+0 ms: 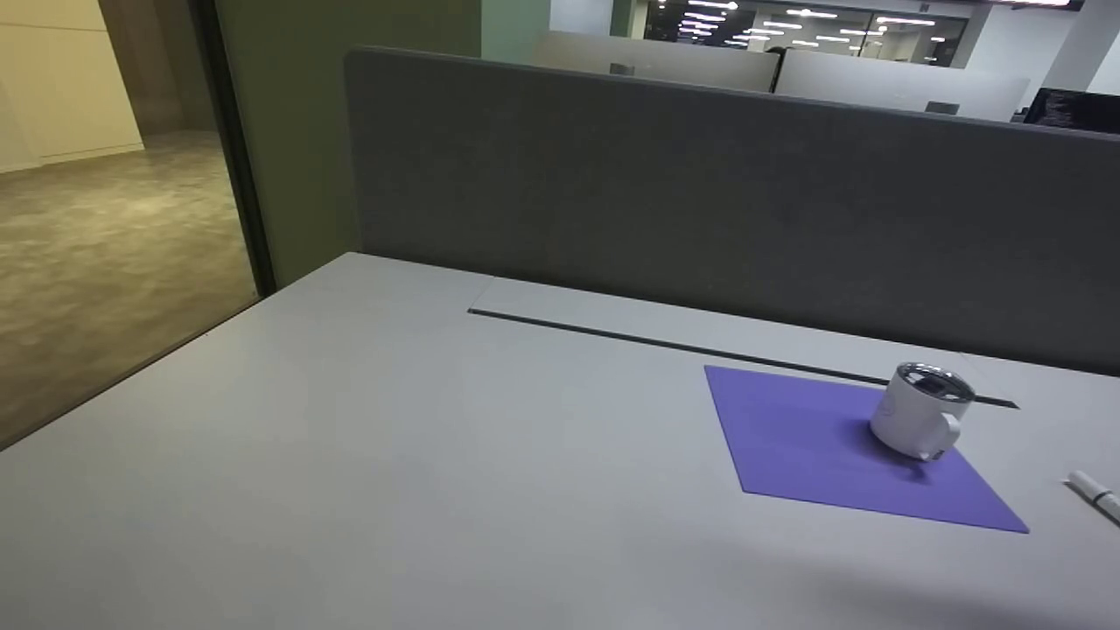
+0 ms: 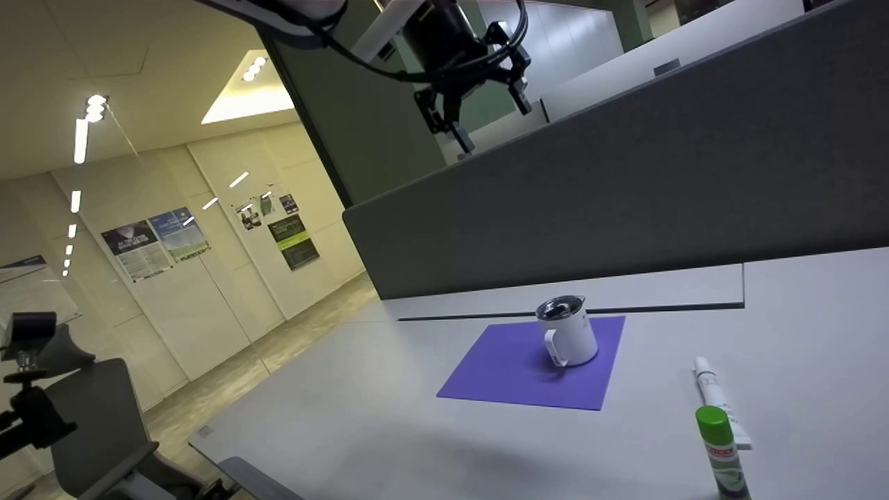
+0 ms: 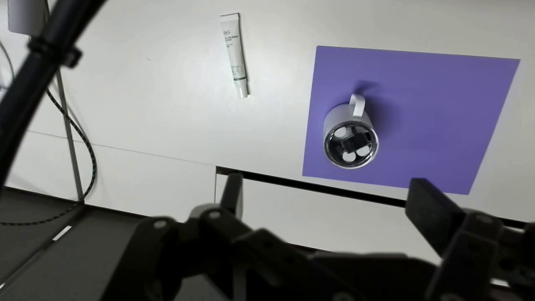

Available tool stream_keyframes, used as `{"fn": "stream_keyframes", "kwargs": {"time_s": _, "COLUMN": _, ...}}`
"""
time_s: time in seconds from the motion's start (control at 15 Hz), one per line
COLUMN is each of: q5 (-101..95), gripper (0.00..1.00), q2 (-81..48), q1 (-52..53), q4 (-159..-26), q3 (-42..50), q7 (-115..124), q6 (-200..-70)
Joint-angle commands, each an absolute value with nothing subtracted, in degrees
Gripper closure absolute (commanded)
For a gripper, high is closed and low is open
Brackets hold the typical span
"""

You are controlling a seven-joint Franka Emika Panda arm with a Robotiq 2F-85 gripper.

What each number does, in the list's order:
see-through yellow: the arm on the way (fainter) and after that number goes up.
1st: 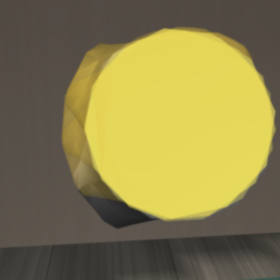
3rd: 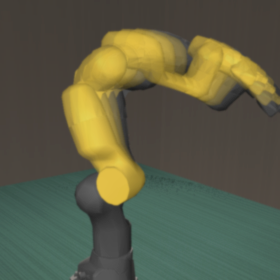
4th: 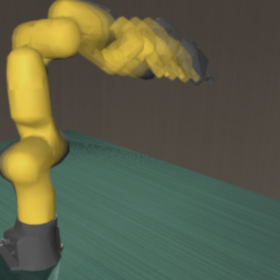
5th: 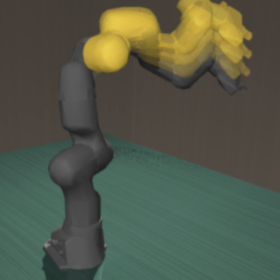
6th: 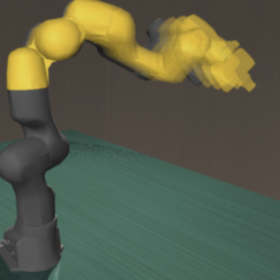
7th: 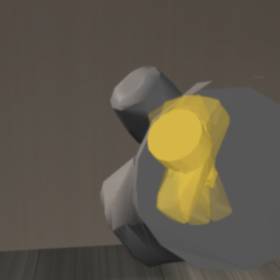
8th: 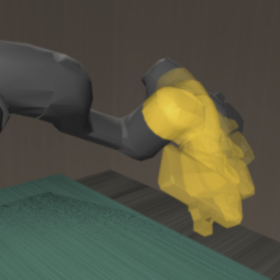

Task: Move the object in the cup

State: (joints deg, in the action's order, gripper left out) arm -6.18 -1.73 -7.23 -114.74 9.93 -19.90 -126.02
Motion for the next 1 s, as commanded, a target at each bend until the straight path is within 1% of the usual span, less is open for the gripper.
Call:
{"fn": "stream_keyframes", "kwargs": {"time_s": 0.0, "q5": -6.2, "gripper": 0.00, "q2": -1.7, "q1": -7.8, "q4": -114.7, "q3": 9.3, "q7": -19.9, "q6": -125.9}}
{"fn": "stream_keyframes", "kwargs": {"time_s": 0.2, "q5": -2.9, "gripper": 0.00, "q2": -5.2, "q1": -7.8, "q4": -113.8, "q3": 8.9, "q7": -21.6, "q6": -129.2}}
{"fn": "stream_keyframes", "kwargs": {"time_s": 0.47, "q5": 4.2, "gripper": 0.00, "q2": -13.7, "q1": -8.1, "q4": -111.5, "q3": 6.5, "q7": -27.7, "q6": -135.3}}
{"fn": "stream_keyframes", "kwargs": {"time_s": 0.67, "q5": 5.5, "gripper": 0.00, "q2": -20.9, "q1": -8.7, "q4": -109.1, "q3": 3.8, "q7": -30.0, "q6": -138.8}}
{"fn": "stream_keyframes", "kwargs": {"time_s": 0.73, "q5": 4.6, "gripper": 0.25, "q2": -23.3, "q1": -8.7, "q4": -108.3, "q3": 3.1, "q7": -30.2, "q6": -140.3}}
{"fn": "stream_keyframes", "kwargs": {"time_s": 0.8, "q5": 3.9, "gripper": 0.27, "q2": -25.6, "q1": -8.8, "q4": -107.3, "q3": 2.3, "q7": -30.4, "q6": -141.4}}
{"fn": "stream_keyframes", "kwargs": {"time_s": 0.93, "q5": 1.7, "gripper": 0.40, "q2": -29.8, "q1": -8.5, "q4": -105.4, "q3": 1.4, "q7": -29.7, "q6": -143.4}}
